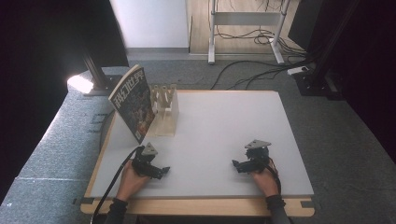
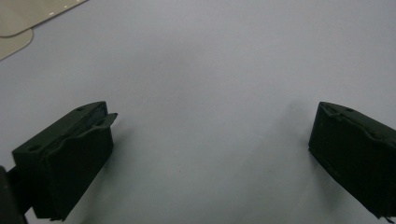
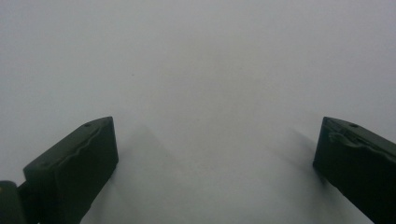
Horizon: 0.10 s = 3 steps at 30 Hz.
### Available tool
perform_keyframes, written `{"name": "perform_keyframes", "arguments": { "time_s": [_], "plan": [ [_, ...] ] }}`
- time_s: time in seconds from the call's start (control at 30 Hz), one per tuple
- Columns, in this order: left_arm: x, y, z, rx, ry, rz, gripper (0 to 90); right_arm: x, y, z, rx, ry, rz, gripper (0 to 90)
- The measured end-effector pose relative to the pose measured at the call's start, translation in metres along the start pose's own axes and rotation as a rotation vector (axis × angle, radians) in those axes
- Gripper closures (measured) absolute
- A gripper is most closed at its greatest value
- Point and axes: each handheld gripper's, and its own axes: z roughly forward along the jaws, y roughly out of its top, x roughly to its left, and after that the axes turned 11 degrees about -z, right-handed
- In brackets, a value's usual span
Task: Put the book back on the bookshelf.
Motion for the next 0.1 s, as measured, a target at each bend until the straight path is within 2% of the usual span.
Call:
{"name": "perform_keyframes", "arguments": {
  "time_s": [0.1],
  "plan": [
    [0.0001, -0.0001, 0.0000, -0.001, -0.001, -0.002, 0.0, 0.0000, 0.0000, 0.0000, 0.000, 0.001, 0.000, 0.0]
  ]
}}
